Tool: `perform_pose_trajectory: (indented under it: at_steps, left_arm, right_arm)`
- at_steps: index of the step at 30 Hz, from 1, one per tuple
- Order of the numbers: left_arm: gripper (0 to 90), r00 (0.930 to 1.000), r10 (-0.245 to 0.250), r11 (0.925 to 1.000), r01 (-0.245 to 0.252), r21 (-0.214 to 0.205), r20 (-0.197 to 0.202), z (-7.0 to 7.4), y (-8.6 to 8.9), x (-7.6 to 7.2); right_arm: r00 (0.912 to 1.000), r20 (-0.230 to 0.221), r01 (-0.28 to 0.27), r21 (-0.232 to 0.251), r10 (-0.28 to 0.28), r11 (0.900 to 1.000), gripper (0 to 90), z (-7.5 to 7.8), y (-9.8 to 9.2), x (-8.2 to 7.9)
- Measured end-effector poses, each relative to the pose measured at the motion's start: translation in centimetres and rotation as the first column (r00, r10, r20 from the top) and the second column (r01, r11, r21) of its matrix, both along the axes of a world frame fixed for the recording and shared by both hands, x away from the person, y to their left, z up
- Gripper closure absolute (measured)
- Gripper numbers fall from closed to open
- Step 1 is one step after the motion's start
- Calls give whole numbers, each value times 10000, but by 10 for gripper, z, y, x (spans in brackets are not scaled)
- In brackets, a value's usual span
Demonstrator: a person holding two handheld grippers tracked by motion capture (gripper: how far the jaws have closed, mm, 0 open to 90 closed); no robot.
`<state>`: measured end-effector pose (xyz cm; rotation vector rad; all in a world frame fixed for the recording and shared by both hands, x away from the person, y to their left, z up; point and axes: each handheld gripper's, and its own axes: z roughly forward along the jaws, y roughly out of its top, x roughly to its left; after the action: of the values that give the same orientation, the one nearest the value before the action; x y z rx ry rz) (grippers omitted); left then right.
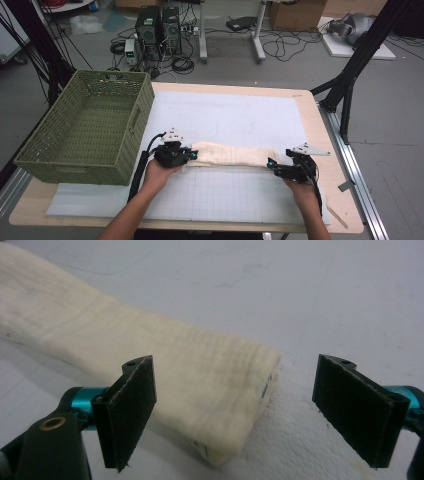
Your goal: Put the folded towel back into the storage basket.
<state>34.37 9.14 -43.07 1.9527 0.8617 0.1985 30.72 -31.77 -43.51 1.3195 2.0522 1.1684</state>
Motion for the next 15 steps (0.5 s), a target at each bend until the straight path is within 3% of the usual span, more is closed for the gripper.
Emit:
perform_pose_trajectory:
  at_steps: [5,8,11,13,15]
  left_arm:
    - [808,9999,-73,10000,73,-17,97,-1,2,-2]
    - [808,9999,-68,10000,68,-23,158,-2,2,-3]
    - [806,9997,-126,9998,123,137,195,-2,1,-4]
    - [806,9996,-133,9998,129,154,266,-1,1,-6]
    - [807,9996,-146,9998,142,150,250,-1,0,-6]
  right_arm:
    - [9986,-532,5,-90,-10,10000,170,-10,7,12]
    - [9955,-934,-156,-320,126,9994,229,-16,9,14]
    - [9946,-1004,-306,-420,262,9986,326,-16,10,14]
    - [9912,-1154,-676,-199,649,9975,435,-16,10,12]
    - [9905,-1162,-758,-131,737,9970,469,-16,9,12]
